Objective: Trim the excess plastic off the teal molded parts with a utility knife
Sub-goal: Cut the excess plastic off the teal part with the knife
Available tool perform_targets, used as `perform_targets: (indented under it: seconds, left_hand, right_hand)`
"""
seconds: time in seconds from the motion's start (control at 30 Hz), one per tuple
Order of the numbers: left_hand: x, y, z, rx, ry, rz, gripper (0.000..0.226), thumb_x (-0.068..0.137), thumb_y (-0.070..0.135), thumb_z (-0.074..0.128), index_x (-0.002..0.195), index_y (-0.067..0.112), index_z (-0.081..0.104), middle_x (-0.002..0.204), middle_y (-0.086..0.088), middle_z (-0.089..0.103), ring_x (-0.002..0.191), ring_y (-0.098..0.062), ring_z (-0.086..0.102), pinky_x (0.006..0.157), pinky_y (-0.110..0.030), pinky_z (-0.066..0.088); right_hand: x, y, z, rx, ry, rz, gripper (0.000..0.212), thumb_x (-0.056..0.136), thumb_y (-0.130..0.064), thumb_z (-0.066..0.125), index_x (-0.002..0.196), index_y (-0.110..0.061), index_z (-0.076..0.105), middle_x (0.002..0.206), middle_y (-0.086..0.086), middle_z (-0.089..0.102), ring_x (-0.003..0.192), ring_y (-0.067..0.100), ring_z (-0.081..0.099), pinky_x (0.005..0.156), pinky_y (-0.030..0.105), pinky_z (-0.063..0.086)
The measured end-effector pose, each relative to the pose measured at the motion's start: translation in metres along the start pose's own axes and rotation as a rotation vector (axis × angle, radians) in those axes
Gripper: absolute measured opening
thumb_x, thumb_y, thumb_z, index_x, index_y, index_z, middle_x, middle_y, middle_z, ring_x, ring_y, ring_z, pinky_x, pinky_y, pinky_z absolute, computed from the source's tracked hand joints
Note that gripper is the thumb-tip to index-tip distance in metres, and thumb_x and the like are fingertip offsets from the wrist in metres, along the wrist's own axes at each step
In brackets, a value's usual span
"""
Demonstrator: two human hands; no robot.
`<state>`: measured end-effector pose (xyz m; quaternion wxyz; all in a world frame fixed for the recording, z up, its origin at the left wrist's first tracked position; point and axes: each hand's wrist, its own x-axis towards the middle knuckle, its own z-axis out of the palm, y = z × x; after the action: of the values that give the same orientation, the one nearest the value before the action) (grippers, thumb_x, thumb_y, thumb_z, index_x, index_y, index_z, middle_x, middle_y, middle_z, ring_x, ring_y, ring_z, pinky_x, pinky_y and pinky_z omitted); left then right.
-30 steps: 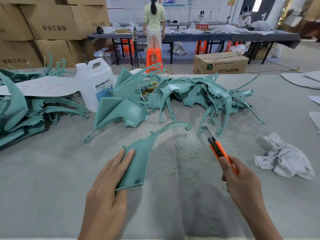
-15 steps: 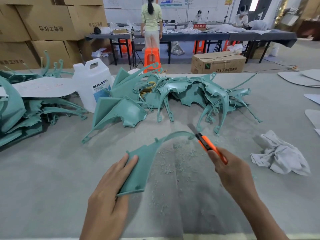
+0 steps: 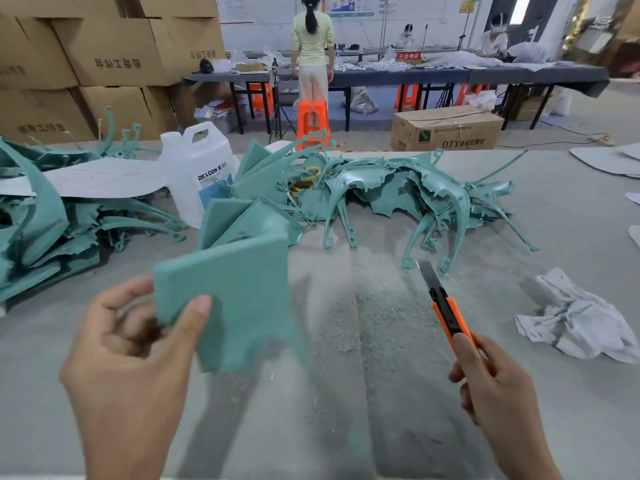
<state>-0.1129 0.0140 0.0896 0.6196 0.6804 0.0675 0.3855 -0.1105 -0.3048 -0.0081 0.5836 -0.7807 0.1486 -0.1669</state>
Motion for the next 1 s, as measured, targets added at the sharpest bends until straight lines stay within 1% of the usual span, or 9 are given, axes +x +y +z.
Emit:
perform_targets:
  seconds: [0.1, 0.17, 0.3, 0.4, 0.5, 0.7, 0.8, 0.9, 1.0]
  left_hand:
    - [0.009, 0.015, -0.002, 0.068, -0.034, 0.075, 0.036, 0.079, 0.051, 0.079, 0.109, 0.036, 0.068, 0.101, 0.006, 0.075, 0.091, -0.020, 0.072, 0.066, -0.048, 0.062]
    - [0.014, 0.020, -0.002, 0.128, -0.161, 0.123, 0.035, 0.083, 0.057, 0.069, 0.112, 0.036, 0.069, 0.104, 0.007, 0.075, 0.094, -0.022, 0.072, 0.076, -0.055, 0.060]
    - [0.016, 0.026, 0.004, 0.284, -0.453, 0.262, 0.030, 0.095, 0.051, 0.051, 0.122, 0.044, 0.062, 0.115, 0.016, 0.070, 0.101, -0.008, 0.068, 0.077, -0.030, 0.057]
    - [0.012, 0.025, 0.007, 0.389, -0.536, 0.321, 0.024, 0.097, 0.054, 0.045, 0.118, 0.055, 0.056, 0.113, 0.027, 0.066, 0.097, 0.000, 0.065, 0.074, -0.016, 0.049]
    - [0.007, 0.020, 0.008, 0.478, -0.576, 0.375, 0.020, 0.097, 0.053, 0.043, 0.114, 0.056, 0.054, 0.103, 0.029, 0.064, 0.087, 0.005, 0.060, 0.066, -0.005, 0.040]
    - [0.005, 0.008, 0.011, 0.521, -0.596, 0.393, 0.022, 0.098, 0.049, 0.045, 0.114, 0.041, 0.057, 0.093, 0.028, 0.061, 0.082, 0.006, 0.056, 0.069, -0.008, 0.038]
    - [-0.001, -0.003, 0.018, 0.604, -0.672, 0.446, 0.018, 0.098, 0.036, 0.051, 0.112, 0.033, 0.062, 0.090, 0.024, 0.062, 0.080, -0.001, 0.057, 0.068, -0.018, 0.042]
    - [-0.006, -0.018, 0.019, 0.646, -0.679, 0.457, 0.025, 0.098, 0.033, 0.051, 0.110, 0.022, 0.068, 0.094, 0.013, 0.068, 0.082, -0.014, 0.063, 0.068, -0.031, 0.045]
    - [-0.005, -0.027, 0.015, 0.628, -0.621, 0.421, 0.022, 0.095, 0.029, 0.055, 0.110, 0.021, 0.069, 0.095, 0.013, 0.069, 0.081, -0.013, 0.062, 0.069, -0.029, 0.044]
  right_hand:
    - [-0.009, -0.011, 0.006, 0.083, -0.054, -0.008, 0.014, 0.096, -0.034, 0.060, 0.098, -0.045, 0.069, 0.066, 0.006, 0.065, 0.039, 0.019, 0.049, 0.040, 0.023, 0.038]
    - [-0.019, -0.021, 0.012, 0.140, -0.132, -0.016, 0.017, 0.094, -0.033, 0.059, 0.099, -0.045, 0.070, 0.069, 0.008, 0.066, 0.039, 0.020, 0.049, 0.037, 0.025, 0.038]
    - [-0.037, -0.040, 0.025, 0.177, -0.344, -0.016, 0.019, 0.091, -0.033, 0.059, 0.100, -0.044, 0.071, 0.072, 0.008, 0.068, 0.038, 0.020, 0.051, 0.034, 0.025, 0.036]
    - [-0.046, -0.045, 0.033, 0.182, -0.431, -0.004, 0.026, 0.098, -0.023, 0.057, 0.105, -0.044, 0.071, 0.071, 0.008, 0.067, 0.038, 0.021, 0.051, 0.033, 0.024, 0.036]
    - [-0.050, -0.047, 0.038, 0.187, -0.472, 0.013, 0.025, 0.099, -0.024, 0.056, 0.108, -0.043, 0.070, 0.070, 0.008, 0.067, 0.038, 0.020, 0.050, 0.035, 0.022, 0.035]
    - [-0.056, -0.053, 0.040, 0.159, -0.486, -0.027, 0.027, 0.099, -0.025, 0.057, 0.105, -0.048, 0.070, 0.063, 0.006, 0.064, 0.038, 0.015, 0.048, 0.037, 0.019, 0.035]
    - [-0.058, -0.067, 0.040, 0.228, -0.473, -0.030, 0.015, 0.096, -0.042, 0.061, 0.106, -0.044, 0.072, 0.058, 0.003, 0.057, 0.038, 0.014, 0.044, 0.037, 0.017, 0.032]
    - [-0.058, -0.081, 0.031, 0.354, -0.540, 0.007, 0.030, 0.085, -0.048, 0.062, 0.108, -0.033, 0.073, 0.058, 0.002, 0.055, 0.035, 0.015, 0.039, 0.036, 0.015, 0.029]
    - [-0.048, -0.079, 0.019, 0.391, -0.459, 0.056, 0.044, 0.072, -0.060, 0.065, 0.098, -0.026, 0.074, 0.061, 0.006, 0.058, 0.034, 0.017, 0.040, 0.037, 0.017, 0.031]
